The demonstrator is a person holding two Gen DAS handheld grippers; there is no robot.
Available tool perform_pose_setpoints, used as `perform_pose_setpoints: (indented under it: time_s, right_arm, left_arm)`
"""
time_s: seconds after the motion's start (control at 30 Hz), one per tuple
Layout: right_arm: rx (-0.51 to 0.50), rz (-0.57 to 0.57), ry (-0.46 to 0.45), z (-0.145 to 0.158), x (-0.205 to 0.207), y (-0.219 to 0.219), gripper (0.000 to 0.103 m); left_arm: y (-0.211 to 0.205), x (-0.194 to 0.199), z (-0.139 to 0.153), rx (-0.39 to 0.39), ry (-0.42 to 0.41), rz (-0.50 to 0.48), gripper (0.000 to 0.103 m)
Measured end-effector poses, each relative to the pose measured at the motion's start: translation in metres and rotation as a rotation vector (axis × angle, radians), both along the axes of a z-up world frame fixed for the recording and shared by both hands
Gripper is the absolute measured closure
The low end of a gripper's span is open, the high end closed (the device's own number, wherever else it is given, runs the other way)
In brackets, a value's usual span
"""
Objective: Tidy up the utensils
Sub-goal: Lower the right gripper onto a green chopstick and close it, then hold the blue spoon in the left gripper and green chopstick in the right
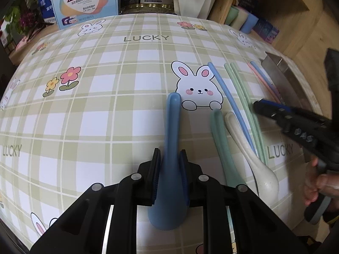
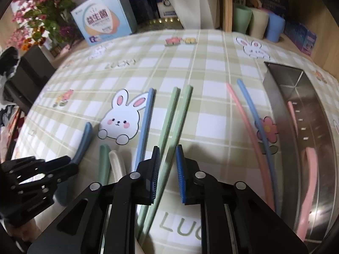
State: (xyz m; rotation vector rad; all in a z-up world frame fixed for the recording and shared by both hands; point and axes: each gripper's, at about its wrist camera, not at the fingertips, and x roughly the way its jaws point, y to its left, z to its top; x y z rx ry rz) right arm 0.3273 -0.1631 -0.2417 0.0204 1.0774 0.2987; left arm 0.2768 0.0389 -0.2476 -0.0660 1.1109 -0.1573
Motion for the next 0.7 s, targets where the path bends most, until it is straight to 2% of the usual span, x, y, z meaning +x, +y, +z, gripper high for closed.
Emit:
perform_pose_setpoints:
  time_s: [0.2, 0.43, 0.7]
  right_arm:
    - [-0.053, 0.018, -0.009, -0.006, -0.005, 0.006, 0.093]
    - [-0.038, 0.042, -0.043, -0.008, -0.023, -0.008, 0.095]
    - [-0.155, 0.108, -0.137, -0.007, -0.057, -0.009, 0.096]
  left_arm:
    - [0.001, -0.001, 0.0, -0.007, -0.01, 0.0, 0.084]
    - [0.005, -0.002, -0.001, -0.023, -0.021, -0.007, 0.084]
    - [0.0, -0.004, -0.001, 0.007, -0.036, -0.009, 0.084]
